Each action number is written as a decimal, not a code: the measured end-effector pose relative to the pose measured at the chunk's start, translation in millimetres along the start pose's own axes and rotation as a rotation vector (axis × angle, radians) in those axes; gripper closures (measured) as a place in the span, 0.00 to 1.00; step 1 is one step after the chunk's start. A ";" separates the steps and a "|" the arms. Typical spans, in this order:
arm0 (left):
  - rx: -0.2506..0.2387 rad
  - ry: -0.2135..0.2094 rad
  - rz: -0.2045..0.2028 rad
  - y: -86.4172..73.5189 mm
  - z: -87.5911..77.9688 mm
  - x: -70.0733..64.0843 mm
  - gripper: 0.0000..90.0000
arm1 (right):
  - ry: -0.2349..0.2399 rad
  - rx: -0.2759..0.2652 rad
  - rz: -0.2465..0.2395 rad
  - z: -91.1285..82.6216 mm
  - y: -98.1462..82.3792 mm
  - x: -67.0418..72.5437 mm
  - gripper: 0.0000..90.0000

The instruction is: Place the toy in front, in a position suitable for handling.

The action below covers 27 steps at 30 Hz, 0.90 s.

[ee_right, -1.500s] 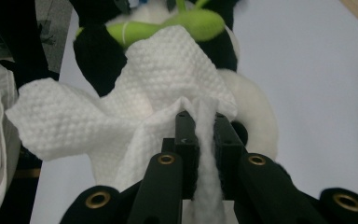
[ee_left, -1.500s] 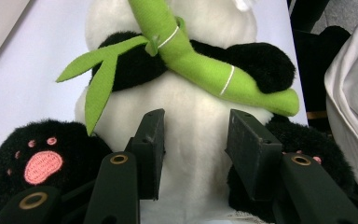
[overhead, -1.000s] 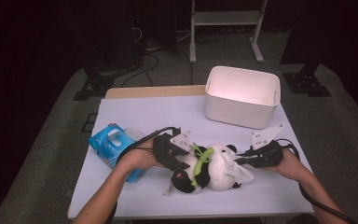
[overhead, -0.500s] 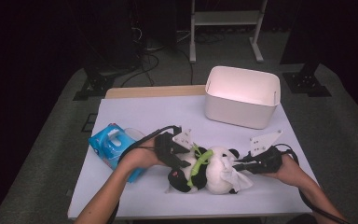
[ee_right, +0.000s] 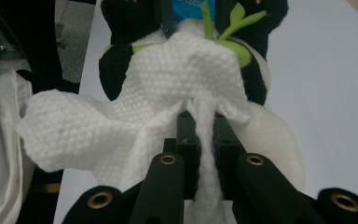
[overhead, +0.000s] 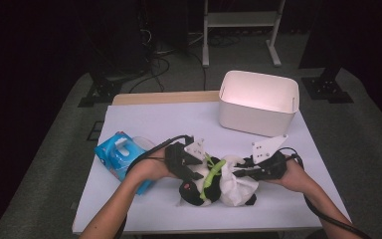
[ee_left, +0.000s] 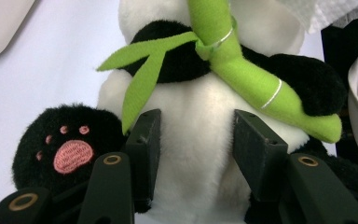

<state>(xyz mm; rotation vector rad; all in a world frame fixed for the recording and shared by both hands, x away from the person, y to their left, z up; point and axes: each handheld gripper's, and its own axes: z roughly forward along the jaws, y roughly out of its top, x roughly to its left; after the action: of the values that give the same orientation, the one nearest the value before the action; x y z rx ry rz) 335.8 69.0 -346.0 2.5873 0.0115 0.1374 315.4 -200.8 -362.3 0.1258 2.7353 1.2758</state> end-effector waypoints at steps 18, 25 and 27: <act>0.004 0.006 0.001 2.1 0.7 -2.2 0.58 | -0.045 -0.027 0.162 -26.4 -61.9 4.4 0.93; 0.002 0.003 -0.006 2.5 1.5 -0.5 0.58 | -0.020 -0.041 0.049 -12.7 -25.5 14.2 0.93; 0.003 0.003 -0.007 2.3 1.5 -0.6 0.58 | -0.016 -0.015 0.005 -2.8 -12.3 17.9 0.93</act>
<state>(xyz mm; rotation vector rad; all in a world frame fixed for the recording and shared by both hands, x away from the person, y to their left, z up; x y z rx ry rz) 335.3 66.2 -346.1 2.5899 0.0221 0.1388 296.9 -208.5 -371.3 0.1404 2.7127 1.2912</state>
